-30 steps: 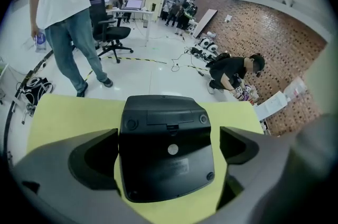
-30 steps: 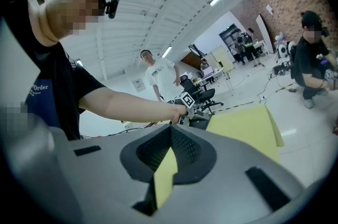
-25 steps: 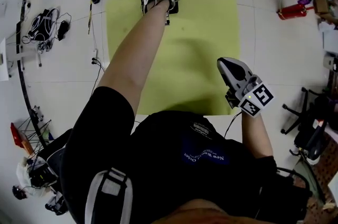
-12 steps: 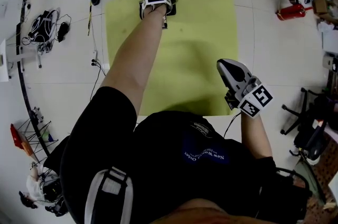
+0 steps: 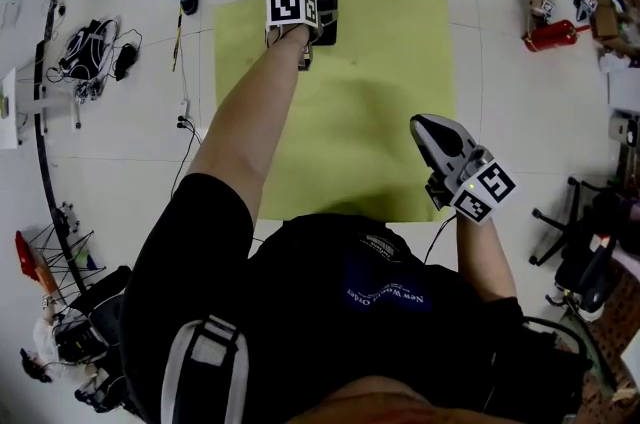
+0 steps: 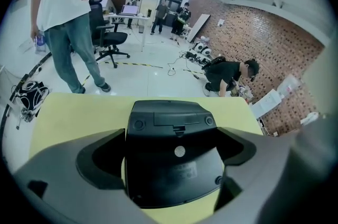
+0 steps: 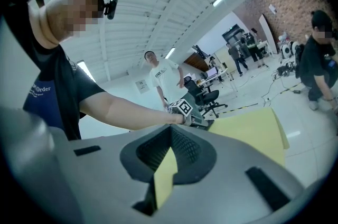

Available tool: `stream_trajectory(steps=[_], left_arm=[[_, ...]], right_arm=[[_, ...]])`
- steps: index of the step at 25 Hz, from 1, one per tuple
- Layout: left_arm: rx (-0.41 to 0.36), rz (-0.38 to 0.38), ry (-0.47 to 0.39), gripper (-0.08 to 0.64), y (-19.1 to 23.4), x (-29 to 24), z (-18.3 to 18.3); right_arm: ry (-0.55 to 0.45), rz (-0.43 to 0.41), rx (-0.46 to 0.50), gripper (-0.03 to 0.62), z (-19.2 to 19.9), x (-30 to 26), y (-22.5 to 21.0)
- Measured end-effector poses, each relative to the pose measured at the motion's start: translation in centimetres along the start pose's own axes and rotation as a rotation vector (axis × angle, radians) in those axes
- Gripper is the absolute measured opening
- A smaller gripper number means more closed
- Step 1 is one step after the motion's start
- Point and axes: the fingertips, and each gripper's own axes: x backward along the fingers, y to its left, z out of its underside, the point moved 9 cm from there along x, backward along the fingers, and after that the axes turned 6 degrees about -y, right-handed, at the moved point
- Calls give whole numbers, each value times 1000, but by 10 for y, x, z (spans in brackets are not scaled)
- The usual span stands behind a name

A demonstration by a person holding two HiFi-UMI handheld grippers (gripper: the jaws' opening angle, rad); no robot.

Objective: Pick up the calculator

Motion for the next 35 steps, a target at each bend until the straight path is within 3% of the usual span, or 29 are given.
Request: stream_trajectory(steps=[9, 13, 18, 30, 35], left_arm=[[40, 186, -133, 545, 0, 27, -6], [47, 233, -131, 543, 5, 36, 3], [100, 309, -194, 541, 7, 52, 16], [156, 386, -289, 541, 18, 76, 19], [185, 488, -359, 541, 9, 92, 17]], right_arm=[[7, -24, 2, -15, 0, -13, 12], [12, -38, 8, -15, 1, -19, 17], [14, -59, 19, -15, 0, -20, 27], [16, -81, 28, -15, 4, -23, 44], [10, -82, 35, -15, 1, -18, 48]])
